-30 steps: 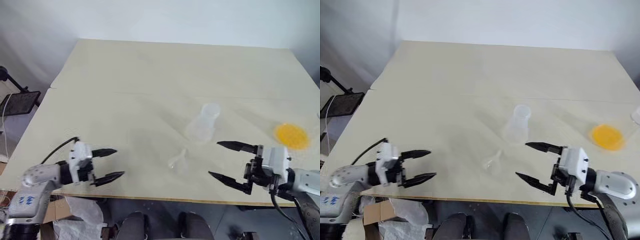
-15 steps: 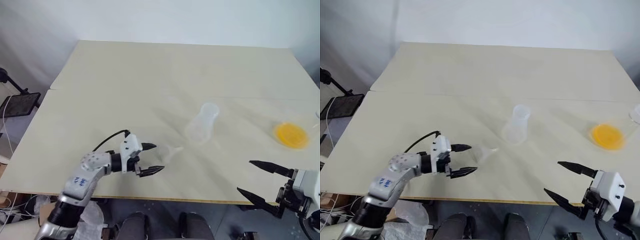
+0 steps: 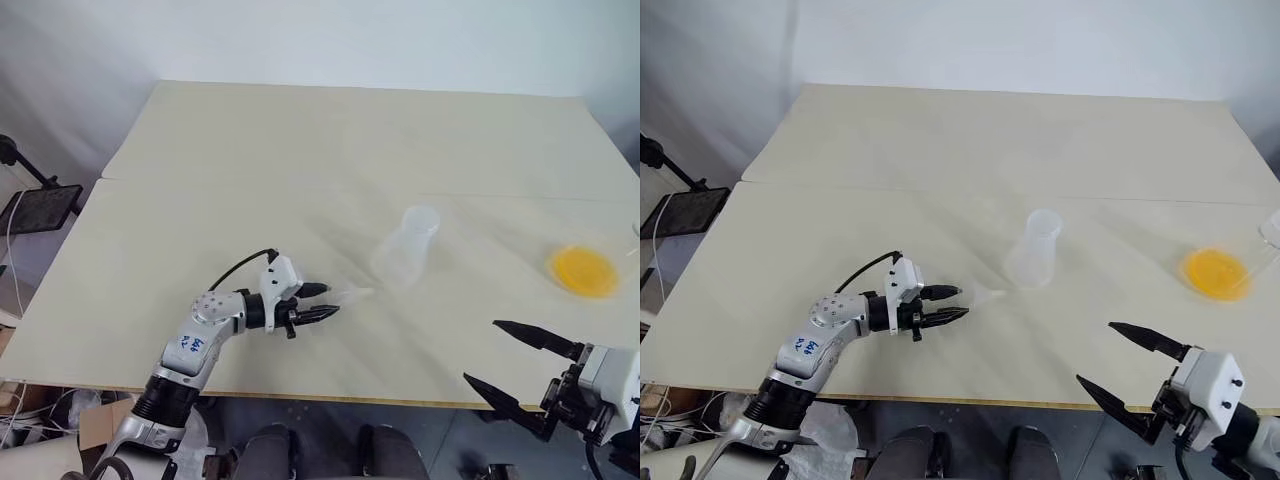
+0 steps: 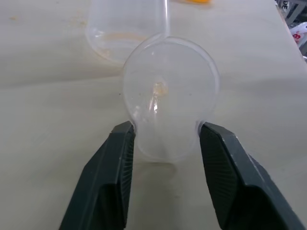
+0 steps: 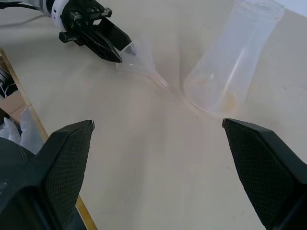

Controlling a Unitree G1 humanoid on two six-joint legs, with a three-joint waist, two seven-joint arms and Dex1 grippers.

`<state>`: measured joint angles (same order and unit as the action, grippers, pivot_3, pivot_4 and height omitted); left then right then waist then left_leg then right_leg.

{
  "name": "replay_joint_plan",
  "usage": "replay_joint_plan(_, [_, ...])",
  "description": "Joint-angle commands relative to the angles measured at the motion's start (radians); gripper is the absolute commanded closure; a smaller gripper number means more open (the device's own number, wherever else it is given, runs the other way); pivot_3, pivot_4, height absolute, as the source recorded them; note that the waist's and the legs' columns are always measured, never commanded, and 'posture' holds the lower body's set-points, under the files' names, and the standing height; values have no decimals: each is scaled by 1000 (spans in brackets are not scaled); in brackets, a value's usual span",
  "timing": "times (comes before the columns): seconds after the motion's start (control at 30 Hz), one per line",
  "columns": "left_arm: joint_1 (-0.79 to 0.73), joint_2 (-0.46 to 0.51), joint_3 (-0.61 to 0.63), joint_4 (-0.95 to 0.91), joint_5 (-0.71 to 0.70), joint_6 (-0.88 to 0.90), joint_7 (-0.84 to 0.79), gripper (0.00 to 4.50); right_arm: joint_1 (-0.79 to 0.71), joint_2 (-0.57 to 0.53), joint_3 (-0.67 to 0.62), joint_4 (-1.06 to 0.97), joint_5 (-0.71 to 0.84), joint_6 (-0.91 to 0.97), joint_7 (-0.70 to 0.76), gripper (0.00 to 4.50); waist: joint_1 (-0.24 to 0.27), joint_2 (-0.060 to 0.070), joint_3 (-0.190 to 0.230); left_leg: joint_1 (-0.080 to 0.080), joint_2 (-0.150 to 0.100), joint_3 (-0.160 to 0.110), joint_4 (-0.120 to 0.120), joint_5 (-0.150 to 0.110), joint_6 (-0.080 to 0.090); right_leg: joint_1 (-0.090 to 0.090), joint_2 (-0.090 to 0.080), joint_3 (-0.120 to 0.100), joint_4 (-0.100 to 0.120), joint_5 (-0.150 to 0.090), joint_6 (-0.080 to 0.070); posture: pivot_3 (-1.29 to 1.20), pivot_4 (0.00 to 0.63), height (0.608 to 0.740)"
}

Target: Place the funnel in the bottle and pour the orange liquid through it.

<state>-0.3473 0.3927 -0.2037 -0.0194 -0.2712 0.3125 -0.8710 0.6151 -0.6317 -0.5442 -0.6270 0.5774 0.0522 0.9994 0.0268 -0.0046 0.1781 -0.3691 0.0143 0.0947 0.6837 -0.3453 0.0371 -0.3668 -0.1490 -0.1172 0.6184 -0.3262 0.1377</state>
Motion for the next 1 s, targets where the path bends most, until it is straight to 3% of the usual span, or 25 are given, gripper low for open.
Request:
replay_joint_plan(0.03, [12, 9, 14, -14, -16, -19, -27, 2446, 1, 1, 8, -30, 6, 4, -11, 0, -1, 0, 0, 0, 0, 0, 0, 0, 0, 0, 0, 0, 0, 0, 0, 0, 150, 740])
replay_joint_plan(0.1, [20, 15, 15, -22, -31, -13, -51, 2446, -3, -2, 15, -29, 3, 5, -14, 0, -1, 0, 0, 0, 0, 0, 0, 0, 0, 0, 0, 0, 0, 0, 0, 0, 150, 740])
replay_joint_plan(0.2, [34, 23, 18, -45, -42, -12, -72, 1824, -9, -2, 25, -30, -1, 7, -20, 0, -1, 0, 0, 0, 0, 0, 0, 0, 0, 0, 0, 0, 0, 0, 0, 0, 150, 740])
replay_joint_plan(0.37, [52, 26, 30, -41, -43, -35, -84, 158, -7, 3, 33, -37, -5, 8, -27, 0, 0, 0, 0, 0, 0, 0, 0, 0, 0, 0, 0, 0, 0, 0, 0, 0, 150, 740])
replay_joint_plan(0.67, [45, 40, 105, -37, -118, 3, -110, 158, 14, 9, 28, -47, -3, 7, -34, 0, -1, 0, 0, 0, 0, 0, 0, 0, 0, 0, 0, 0, 0, 0, 0, 0, 150, 740])
replay_joint_plan(1.0, [0, 42, 139, 27, -109, -1, -94, 158, 13, 15, 42, -54, -6, 10, -47, 0, -1, 0, 0, 0, 0, 0, 0, 0, 0, 0, 0, 0, 0, 0, 0, 0, 150, 740])
